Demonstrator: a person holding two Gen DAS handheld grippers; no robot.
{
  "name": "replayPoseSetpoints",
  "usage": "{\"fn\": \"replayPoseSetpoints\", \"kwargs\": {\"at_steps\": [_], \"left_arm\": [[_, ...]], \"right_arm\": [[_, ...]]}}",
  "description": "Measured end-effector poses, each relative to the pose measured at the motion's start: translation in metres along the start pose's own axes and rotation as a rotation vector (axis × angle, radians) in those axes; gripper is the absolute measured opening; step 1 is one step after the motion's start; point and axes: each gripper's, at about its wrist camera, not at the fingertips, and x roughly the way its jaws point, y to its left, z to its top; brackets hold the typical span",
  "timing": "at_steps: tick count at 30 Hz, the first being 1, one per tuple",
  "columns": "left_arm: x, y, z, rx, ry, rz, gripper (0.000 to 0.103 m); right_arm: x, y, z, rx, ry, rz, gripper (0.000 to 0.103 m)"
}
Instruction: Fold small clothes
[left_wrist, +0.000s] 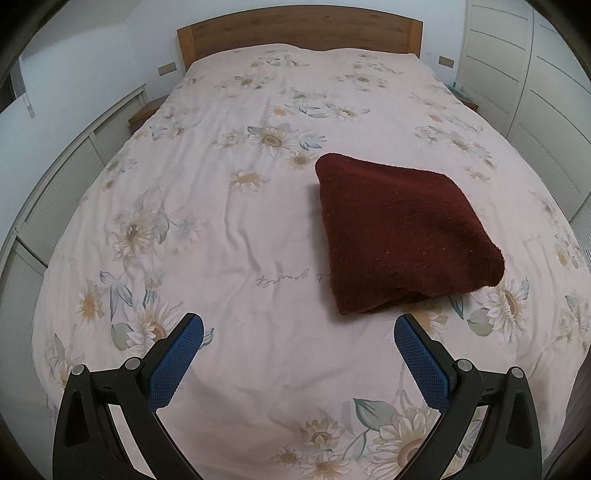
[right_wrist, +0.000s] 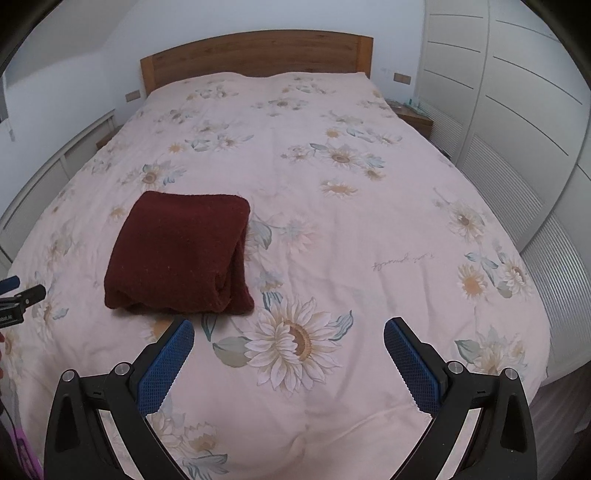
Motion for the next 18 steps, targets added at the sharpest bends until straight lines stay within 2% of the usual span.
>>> {"fn": "replayPoseSetpoints", "kwargs": {"at_steps": [18], "left_arm": [[0.0031,0.0026,-0.0024,0.018,0.008,0.015,0.102]], "right_arm": [[0.0008,-0.0076,0.0009,-0.011,0.011,-0.009,0.102]]}}
